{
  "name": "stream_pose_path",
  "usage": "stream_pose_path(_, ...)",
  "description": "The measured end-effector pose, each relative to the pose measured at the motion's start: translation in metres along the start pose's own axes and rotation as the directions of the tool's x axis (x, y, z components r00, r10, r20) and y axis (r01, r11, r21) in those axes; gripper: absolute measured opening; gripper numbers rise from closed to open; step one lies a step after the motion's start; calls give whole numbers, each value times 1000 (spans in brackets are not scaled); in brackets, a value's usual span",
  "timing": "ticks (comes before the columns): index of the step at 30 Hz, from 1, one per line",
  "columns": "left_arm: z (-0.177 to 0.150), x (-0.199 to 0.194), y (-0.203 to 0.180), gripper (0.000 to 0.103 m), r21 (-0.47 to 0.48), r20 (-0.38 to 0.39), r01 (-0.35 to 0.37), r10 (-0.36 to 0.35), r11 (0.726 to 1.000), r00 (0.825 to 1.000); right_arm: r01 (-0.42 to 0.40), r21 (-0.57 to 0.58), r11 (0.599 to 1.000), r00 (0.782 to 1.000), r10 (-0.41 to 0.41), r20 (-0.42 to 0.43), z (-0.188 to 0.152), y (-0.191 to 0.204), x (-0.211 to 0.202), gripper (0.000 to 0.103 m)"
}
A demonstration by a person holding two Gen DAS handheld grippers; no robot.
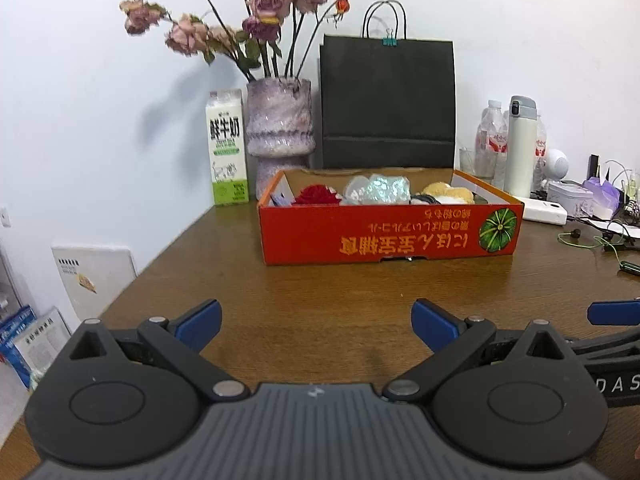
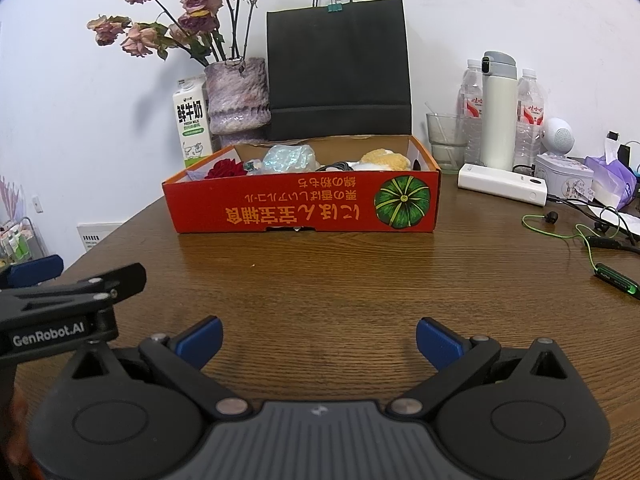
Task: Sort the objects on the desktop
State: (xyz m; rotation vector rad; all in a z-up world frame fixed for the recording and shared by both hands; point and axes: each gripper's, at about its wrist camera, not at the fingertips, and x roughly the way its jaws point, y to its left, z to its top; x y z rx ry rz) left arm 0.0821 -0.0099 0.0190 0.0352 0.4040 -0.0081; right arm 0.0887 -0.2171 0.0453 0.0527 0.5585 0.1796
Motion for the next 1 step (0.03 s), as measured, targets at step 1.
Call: stream_pose_path(1,0,2,1,103,-3,-10,7,-7,1000,1000,0,1,1000,1000,0,0,0,0,0,103)
